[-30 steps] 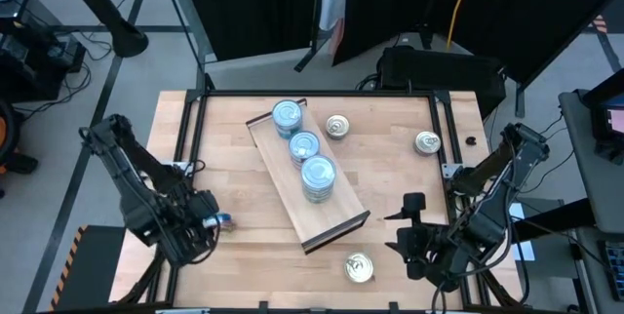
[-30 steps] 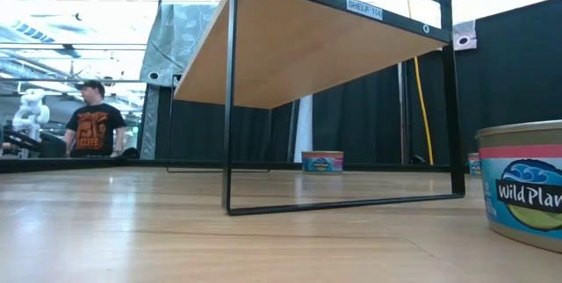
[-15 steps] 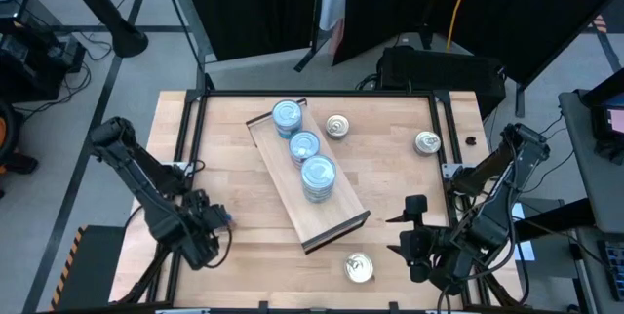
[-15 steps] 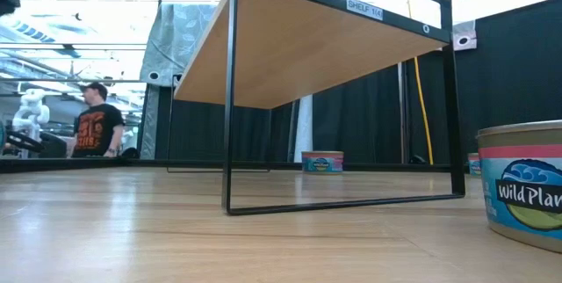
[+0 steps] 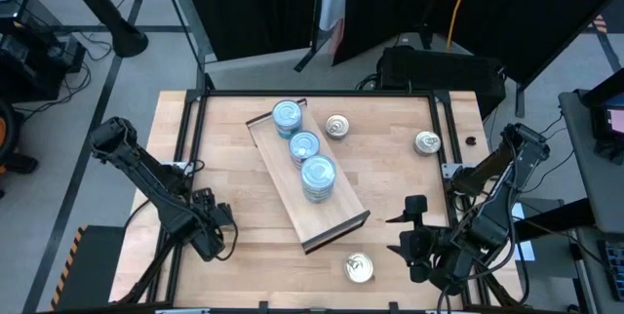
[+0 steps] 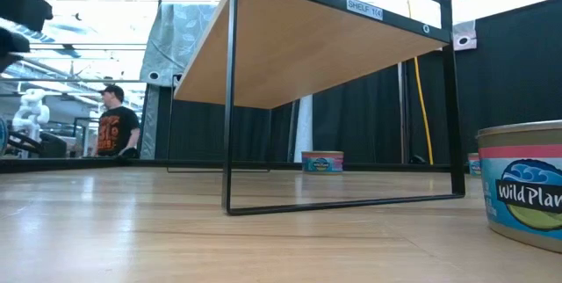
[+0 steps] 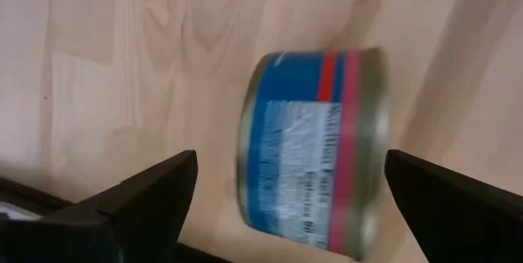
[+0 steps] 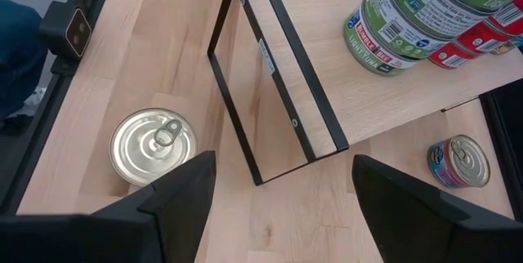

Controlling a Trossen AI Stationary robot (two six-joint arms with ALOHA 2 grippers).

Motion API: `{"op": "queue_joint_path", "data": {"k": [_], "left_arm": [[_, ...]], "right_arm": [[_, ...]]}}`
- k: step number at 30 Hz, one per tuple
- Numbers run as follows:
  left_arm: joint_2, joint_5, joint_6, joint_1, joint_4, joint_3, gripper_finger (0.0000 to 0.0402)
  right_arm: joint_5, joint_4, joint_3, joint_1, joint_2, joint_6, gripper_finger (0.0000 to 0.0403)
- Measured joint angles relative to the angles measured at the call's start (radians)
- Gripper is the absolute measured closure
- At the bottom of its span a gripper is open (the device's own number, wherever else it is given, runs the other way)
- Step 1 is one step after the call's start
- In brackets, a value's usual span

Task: Stack canned seafood by type on shelf
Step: Put the blue-pink tuna can on the shelf

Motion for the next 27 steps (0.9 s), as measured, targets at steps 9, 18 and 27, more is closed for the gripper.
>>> {"op": "queue_joint_path", "data": {"k": [9, 18, 27], "left_arm": [[-0.003, -0.006, 0.044, 0.001, 0.108, -0.021, 0.0086], [-0.003, -0.029, 0.015, 0.001, 0.216, 0.002, 0.0214], [-0.003, -0.307, 0.133, -0.003, 0.251, 0.303, 0.0214]], "right_arm": [[0.002, 0.004, 0.0, 0.0, 0.0, -0.003, 0.0124], [0.105, 0.052, 0.0, 0.0, 0.0, -0.063, 0.0124], [0.185, 0.088, 0.0, -0.003, 0.0, -0.1, 0.0124]]}}
